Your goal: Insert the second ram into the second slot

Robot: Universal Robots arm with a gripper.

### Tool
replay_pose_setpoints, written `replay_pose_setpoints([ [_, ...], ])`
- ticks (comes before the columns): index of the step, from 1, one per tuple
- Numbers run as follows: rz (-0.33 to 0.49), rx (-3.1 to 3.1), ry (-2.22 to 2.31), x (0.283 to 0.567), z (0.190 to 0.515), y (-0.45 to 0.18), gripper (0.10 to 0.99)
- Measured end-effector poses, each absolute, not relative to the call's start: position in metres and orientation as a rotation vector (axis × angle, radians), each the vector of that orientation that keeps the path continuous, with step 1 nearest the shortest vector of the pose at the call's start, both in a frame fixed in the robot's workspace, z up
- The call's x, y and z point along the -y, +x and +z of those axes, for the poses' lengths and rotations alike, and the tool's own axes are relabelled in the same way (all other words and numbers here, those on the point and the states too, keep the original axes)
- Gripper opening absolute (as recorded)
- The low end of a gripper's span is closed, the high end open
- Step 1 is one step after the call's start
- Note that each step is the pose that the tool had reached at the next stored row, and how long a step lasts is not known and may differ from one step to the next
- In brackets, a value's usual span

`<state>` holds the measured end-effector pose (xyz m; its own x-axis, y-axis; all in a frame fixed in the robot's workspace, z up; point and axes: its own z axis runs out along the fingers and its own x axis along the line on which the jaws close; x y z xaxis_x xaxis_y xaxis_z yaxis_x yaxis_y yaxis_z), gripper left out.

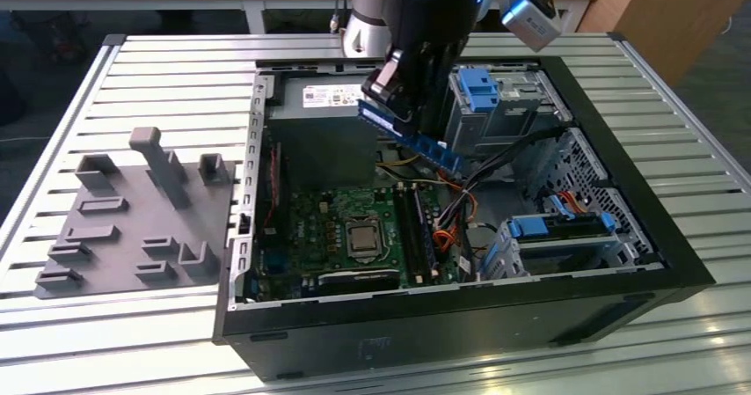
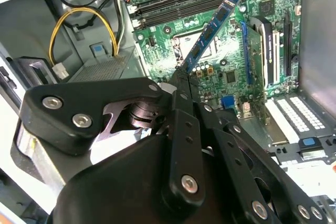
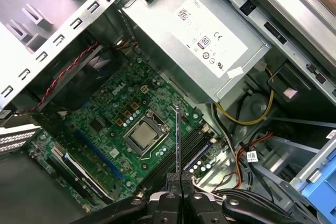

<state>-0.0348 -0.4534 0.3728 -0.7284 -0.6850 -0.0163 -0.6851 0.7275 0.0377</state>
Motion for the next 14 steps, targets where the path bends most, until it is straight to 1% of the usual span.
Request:
replay_pose_setpoints([
  [14,0.064,-2.958,-1.048,0.4533,0.3727,-0.0348,0.122],
])
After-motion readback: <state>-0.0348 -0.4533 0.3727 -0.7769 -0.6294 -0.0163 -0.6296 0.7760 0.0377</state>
